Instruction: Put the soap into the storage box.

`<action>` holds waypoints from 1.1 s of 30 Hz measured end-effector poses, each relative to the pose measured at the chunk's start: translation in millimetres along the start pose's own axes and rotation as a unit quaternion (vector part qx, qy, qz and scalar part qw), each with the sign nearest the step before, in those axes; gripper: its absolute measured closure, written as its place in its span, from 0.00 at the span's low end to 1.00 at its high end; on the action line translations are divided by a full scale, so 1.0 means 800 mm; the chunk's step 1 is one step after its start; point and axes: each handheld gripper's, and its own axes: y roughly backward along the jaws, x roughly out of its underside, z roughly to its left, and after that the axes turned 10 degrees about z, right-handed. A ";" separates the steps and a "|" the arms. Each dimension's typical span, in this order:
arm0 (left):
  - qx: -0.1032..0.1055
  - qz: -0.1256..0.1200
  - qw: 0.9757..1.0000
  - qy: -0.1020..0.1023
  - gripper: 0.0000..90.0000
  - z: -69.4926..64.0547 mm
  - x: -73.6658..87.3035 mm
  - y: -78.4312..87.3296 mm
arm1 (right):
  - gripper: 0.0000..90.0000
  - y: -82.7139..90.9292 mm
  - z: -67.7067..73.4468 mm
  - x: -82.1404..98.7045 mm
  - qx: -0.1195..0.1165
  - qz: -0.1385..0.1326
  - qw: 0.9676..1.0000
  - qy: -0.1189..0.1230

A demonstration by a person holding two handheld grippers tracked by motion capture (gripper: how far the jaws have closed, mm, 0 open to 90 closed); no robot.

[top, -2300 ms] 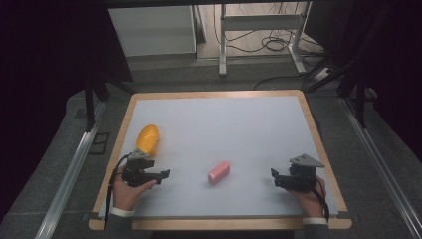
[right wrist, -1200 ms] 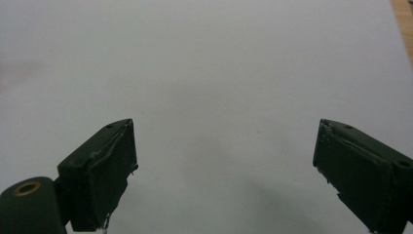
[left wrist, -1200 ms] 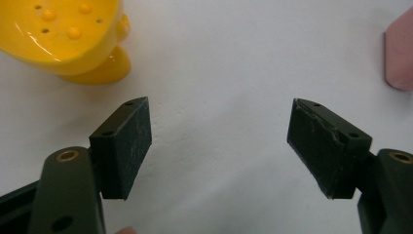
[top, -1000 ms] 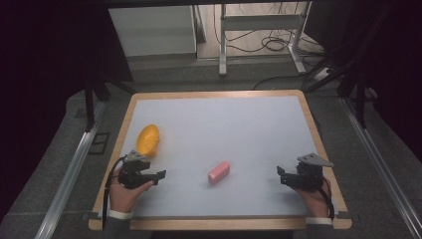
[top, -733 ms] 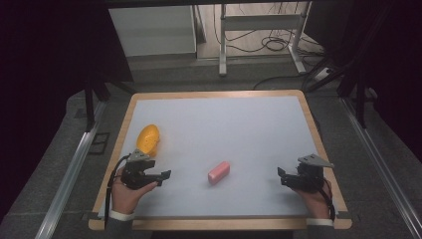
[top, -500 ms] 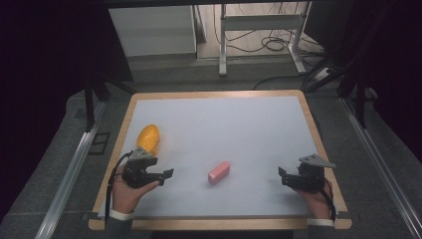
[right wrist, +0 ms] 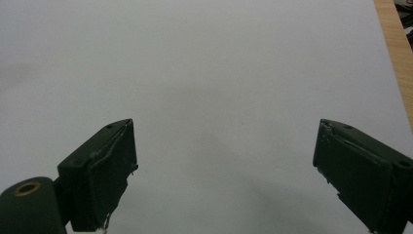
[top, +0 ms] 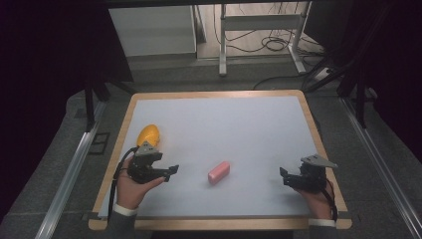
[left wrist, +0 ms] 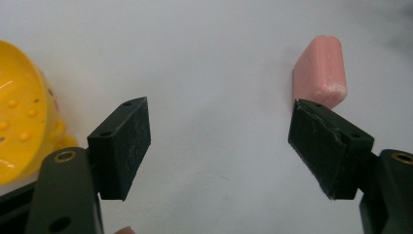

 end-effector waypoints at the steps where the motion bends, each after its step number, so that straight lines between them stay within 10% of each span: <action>1: 0.000 0.001 1.000 -0.002 0.26 -0.001 -0.002 -0.001 | 0.09 -0.001 0.000 0.000 0.001 0.000 1.000 0.001; 33: 0.026 0.052 0.997 -0.048 0.26 -0.038 -0.037 -0.050 | 0.09 -0.007 0.004 0.001 0.000 0.012 1.000 0.004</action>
